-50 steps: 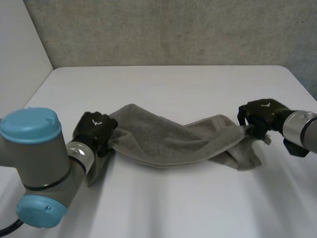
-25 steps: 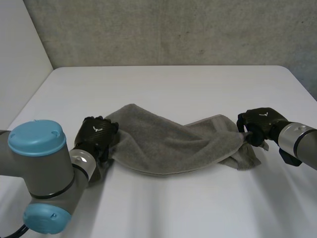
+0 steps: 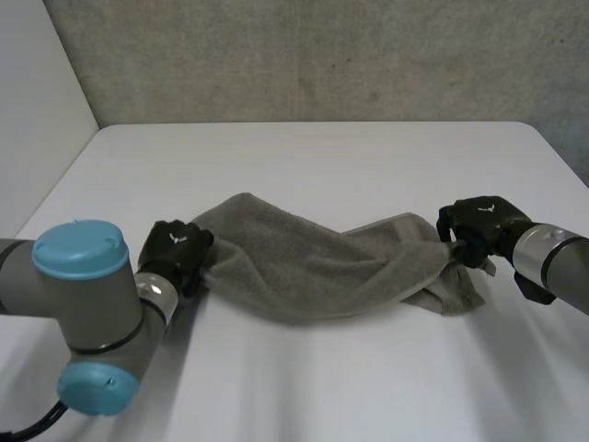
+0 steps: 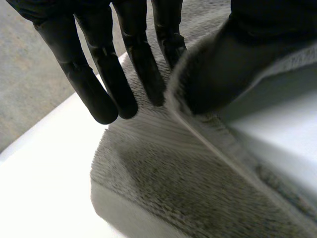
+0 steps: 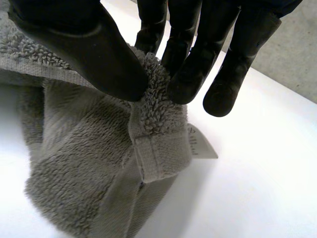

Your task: Fold the towel.

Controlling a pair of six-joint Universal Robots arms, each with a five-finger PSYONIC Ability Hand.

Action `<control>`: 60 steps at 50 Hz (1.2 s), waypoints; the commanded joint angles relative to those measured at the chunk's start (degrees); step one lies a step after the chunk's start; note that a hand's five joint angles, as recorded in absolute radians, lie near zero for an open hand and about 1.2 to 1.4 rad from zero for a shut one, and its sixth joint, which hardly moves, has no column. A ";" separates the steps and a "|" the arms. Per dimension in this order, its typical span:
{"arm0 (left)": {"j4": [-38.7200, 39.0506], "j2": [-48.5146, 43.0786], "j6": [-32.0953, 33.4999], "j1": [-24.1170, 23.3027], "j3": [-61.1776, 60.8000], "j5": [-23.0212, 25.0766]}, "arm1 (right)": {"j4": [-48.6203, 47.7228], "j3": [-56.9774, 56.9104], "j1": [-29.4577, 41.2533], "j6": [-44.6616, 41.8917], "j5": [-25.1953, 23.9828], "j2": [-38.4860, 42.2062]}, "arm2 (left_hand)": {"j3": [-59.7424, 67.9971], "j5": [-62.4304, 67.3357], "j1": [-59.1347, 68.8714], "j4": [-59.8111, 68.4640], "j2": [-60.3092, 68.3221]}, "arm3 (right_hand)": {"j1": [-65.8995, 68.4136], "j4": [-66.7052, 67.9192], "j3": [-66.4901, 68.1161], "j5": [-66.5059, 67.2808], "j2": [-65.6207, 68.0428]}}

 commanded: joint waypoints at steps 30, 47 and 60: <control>-0.55 2.26 4.47 5.30 36.75 2.59 | -21.25 -23.66 4.03 16.11 2.21 -4.18 | -1.51 -10.70 -1.67 -1.90 -1.64 | 4.66 3.30 3.84 3.27 5.00; 21.25 4.73 5.96 6.89 -10.67 11.30 | -18.94 7.46 0.43 -3.41 -4.40 2.32 | -1.51 -10.70 -1.67 -1.90 -1.64 | 4.66 3.30 3.84 3.27 5.00; 21.17 8.25 6.75 5.92 -15.95 11.22 | -18.50 14.15 -4.41 -1.31 -4.84 -5.75 | -1.51 -10.70 -1.67 -1.90 -1.64 | 4.66 3.30 3.84 3.27 5.00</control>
